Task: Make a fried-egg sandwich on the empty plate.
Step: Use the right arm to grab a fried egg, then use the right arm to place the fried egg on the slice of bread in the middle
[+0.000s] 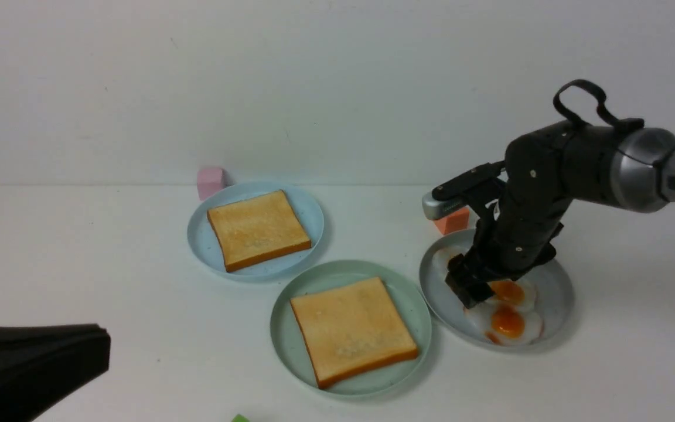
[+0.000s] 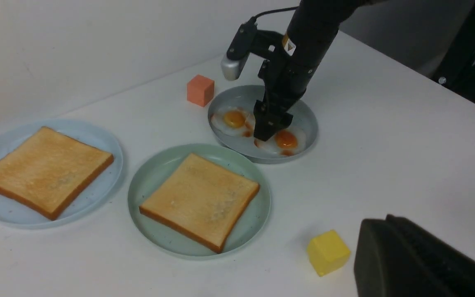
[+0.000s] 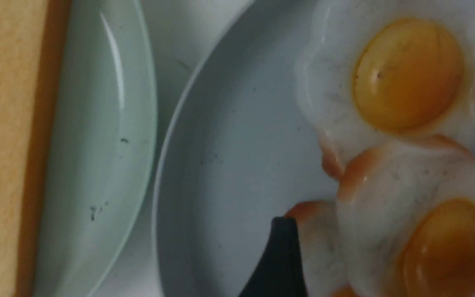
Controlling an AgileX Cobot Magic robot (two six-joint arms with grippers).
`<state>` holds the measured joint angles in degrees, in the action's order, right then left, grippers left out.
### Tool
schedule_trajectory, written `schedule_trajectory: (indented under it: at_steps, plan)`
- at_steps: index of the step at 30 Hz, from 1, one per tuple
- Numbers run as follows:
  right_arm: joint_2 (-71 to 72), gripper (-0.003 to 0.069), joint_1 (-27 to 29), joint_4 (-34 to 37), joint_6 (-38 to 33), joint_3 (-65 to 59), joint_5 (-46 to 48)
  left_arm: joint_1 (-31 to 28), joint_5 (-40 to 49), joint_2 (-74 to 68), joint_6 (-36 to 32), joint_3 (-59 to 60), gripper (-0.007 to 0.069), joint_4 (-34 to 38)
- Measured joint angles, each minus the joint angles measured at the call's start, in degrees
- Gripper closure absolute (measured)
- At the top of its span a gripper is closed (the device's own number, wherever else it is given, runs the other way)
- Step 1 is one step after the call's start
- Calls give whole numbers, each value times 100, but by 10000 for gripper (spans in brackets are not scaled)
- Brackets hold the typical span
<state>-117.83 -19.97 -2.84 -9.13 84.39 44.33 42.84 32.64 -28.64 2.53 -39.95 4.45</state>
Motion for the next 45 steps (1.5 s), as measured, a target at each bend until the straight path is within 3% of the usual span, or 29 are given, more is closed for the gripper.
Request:
schedule_trajectory:
  at_steps: [12, 15, 17, 20, 26, 34, 45]
  plan:
    - [-205, 186, 6, -210, -187, 112, -183, 0, -32, 0, 0, 0, 638, 91]
    - [-205, 254, -1, -223, -252, 119, -228, 0, -32, 0, 4, 6, 638, 110]
    - [-177, 382, -7, -164, -252, 124, -265, 0, -32, 0, 4, 6, 638, 117]
    - [-55, 461, -7, -157, -247, 112, -195, 0, -40, 0, 4, 6, 638, 122]
    - [94, 492, -7, -242, -247, 97, -119, 0, -40, 0, 4, 6, 638, 128]
    - [549, 596, -7, -442, -237, 91, 60, 0, -48, 0, 4, 6, 638, 128]
    - [1461, 597, -141, -890, 267, 39, 452, 0, -48, 0, 4, 6, 638, 85]
